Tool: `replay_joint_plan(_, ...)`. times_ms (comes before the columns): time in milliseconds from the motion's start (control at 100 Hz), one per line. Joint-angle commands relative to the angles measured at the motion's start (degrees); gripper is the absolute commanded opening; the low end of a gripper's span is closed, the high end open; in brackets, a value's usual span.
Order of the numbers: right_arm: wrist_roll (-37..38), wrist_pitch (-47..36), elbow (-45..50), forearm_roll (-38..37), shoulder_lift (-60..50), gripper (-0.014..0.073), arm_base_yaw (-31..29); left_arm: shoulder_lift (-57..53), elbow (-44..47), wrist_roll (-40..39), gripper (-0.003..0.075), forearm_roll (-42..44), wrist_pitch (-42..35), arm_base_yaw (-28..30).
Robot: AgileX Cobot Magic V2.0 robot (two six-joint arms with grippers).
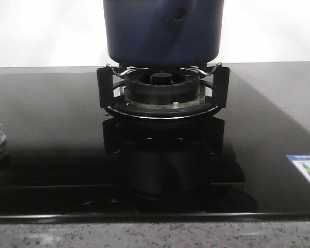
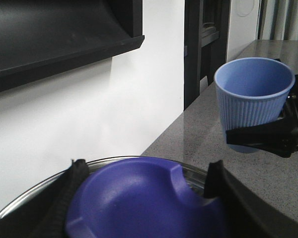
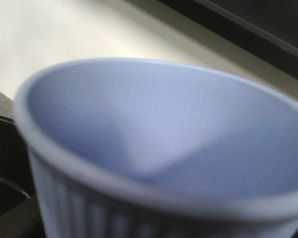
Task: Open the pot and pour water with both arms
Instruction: 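Tilt the held cup over the pot opening with the right gripper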
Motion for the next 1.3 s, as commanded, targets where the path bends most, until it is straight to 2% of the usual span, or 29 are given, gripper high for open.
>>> replay_joint_plan(0, -0.17, -3.14, -3.81, -2.38, -0.44, 0.0279, 0.78, -2.93, -2.35, -0.52, 0.0253, -6.06, 0.39, 0.13)
replay_joint_plan(400, -0.17, 4.01, -10.34, -12.27, 4.77, 0.0279, 7.03, -2.93, -2.35, -0.74, 0.0253, -6.20, 1.28, 0.13)
replay_joint_plan(1290, -0.17, 3.64, -10.82, -35.99, 7.56, 0.0279, 6.94, -2.93, -2.35, -0.78, 0.0253, -6.89, 1.68, 0.13)
